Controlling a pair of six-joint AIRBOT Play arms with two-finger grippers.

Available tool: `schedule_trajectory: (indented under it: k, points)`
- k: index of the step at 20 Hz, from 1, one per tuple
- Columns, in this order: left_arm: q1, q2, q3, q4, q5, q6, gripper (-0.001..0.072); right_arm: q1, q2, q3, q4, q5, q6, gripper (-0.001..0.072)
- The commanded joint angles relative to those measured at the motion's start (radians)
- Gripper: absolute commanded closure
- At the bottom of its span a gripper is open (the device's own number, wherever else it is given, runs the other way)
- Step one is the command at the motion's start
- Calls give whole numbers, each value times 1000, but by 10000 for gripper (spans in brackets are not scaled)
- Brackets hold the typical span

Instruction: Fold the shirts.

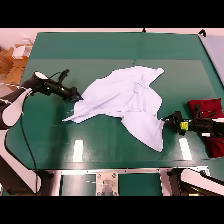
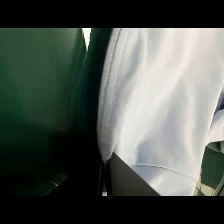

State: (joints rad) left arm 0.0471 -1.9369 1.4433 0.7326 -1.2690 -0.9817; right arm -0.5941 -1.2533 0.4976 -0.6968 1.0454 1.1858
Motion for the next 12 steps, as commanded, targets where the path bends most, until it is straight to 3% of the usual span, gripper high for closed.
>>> schedule_trajectory:
  k: [1,4,5,8,9,12]
  points:
    - [-2,-2,2,-7,-49,29,684,-1,-1,8,5,10,-1,281]
    - [-2,-2,2,-9,-21,13,684,2,-5,8,6,14,-1,285]
    - [-2,-2,2,-10,-21,12,684,10,-10,8,8,14,-1,334]
    - [-2,-2,2,-35,-22,0,684,60,-19,8,25,14,-3,578]
    - [-2,-2,3,-46,-26,-8,684,81,-19,8,40,13,-28,696]
    - [0,2,65,-63,-121,-18,686,92,-18,51,107,43,-47,697]
